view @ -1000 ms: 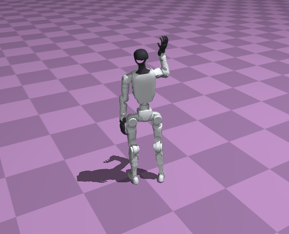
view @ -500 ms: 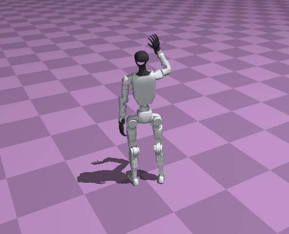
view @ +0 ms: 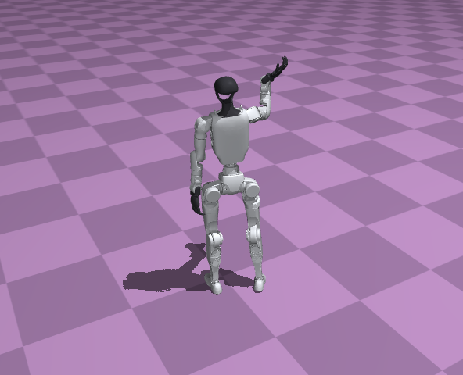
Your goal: Upper body actions
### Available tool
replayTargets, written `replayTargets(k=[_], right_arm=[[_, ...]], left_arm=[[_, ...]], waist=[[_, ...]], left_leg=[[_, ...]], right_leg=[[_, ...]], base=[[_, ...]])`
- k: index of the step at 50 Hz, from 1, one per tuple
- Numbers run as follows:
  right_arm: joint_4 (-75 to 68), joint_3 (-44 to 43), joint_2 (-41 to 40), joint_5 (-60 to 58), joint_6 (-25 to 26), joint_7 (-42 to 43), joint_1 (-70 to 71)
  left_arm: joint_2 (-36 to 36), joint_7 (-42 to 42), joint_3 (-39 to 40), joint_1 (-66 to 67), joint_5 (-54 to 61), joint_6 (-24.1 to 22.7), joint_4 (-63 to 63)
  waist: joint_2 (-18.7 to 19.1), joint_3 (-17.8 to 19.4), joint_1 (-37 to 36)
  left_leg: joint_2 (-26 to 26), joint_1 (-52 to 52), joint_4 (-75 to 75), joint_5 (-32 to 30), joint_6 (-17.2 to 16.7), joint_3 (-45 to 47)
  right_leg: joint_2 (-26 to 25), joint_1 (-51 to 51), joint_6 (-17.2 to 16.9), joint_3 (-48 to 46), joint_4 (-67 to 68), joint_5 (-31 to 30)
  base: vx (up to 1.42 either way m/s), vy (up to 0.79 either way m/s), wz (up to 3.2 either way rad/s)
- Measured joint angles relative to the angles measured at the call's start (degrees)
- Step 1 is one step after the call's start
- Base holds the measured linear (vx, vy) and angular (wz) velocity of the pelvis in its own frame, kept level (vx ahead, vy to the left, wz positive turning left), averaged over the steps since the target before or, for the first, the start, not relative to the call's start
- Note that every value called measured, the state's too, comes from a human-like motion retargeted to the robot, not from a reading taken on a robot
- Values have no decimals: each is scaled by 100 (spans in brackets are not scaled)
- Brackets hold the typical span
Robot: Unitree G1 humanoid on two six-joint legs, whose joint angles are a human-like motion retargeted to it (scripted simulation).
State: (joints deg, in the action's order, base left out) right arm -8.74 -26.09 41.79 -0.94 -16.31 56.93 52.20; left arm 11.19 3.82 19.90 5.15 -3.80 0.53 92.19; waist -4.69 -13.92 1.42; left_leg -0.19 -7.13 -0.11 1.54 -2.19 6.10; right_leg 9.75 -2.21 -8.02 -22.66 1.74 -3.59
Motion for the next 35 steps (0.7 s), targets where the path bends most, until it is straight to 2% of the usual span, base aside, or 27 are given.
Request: replayTargets(k=[2, 7, 10, 13, 15, 16, 20, 25, 28, 30, 35], right_arm=[[347, 653, 350, -1090, 353, 204, 221], [1392, 2433, 1284, -3093, 1746, -1721, 1090], [1946, 3379, 1802, -4596, 2655, -2391, 1741], [2381, 3662, 2139, -6264, 3341, -1668, 2099], [2465, 3589, 2240, -6781, 3259, -1013, 2091], [2398, 3426, 2213, -6592, 3092, -854, 1955], [1931, 2252, 1909, -5234, 2629, -880, 1044], [1223, 231, 1208, -3904, 2820, -700, -167], [849, -626, 853, -2687, 2664, -552, -744], [685, -1046, 641, -1656, 2157, -645, -1216], [490, -1570, -105, -192, 212, -1535, -2743]], left_arm=[[39, 0, 16, 74, -70, 59, 95], [117, -52, -1, 199, -183, 135, 155], [126, -56, 10, 191, -131, 138, 92], [97, -53, -9, 81, -97, 120, -52], [46, -56, -35, -23, -90, 100, -160], [11, -61, -42, -70, -94, 86, -220], [-106, -68, -47, -201, -95, 11, -475], [-132, -91, -102, -292, -25, -85, -632], [-121, -59, -92, -308, -13, -96, -580], [-114, -35, -52, -294, -22, -92, -514], [-120, 25, 75, -127, 42, -48, -286]], waist=[[39, 68, -18], [67, 117, -121], [86, 141, -93], [103, 239, -72], [126, 283, -86], [140, 281, -88], [154, 222, -53], [24, 172, -68], [-29, 163, -79], [-43, 173, -76], [-8, 301, -47]], left_leg=[[24, 88, -8, 27, 4, 150], [78, 222, -53, 68, 2, 431], [110, 253, -68, 71, -2, 486], [134, 289, -72, 70, 1, 474], [143, 298, -75, 64, 1, 447], [145, 287, -73, 60, 0, 423], [122, 203, -59, 36, -1, 303], [81, 105, -30, 6, -6, 152], [72, 77, -19, -3, -7, 100], [68, 78, -20, -6, -3, 75], [86, 177, -23, 9, 3, 107]], right_leg=[[-13, -32, 20, 128, 34, -22], [-32, -141, 38, 380, 103, -61], [-54, -170, 38, 445, 124, -68], [-74, -141, 33, 440, 132, -68], [-82, -119, 27, 418, 131, -64], [-82, -112, 23, 400, 126, -62], [-68, -89, 15, 291, 88, -49], [-36, -47, 3, 153, 53, -30], [-32, -24, -2, 105, 41, -23], [-37, -4, -4, 83, 36, -18], [-65, 57, 9, 104, 44, -22]], base=[[-12, 11, -65], [-9, 7, -50], [-7, 3, -17], [0, 0, 0], [0, 0, 0], [5, -4, 18], [9, -7, 27], [6, -8, 27], [6, -8, 16], [6, -8, 10], [0, -2, -3]])
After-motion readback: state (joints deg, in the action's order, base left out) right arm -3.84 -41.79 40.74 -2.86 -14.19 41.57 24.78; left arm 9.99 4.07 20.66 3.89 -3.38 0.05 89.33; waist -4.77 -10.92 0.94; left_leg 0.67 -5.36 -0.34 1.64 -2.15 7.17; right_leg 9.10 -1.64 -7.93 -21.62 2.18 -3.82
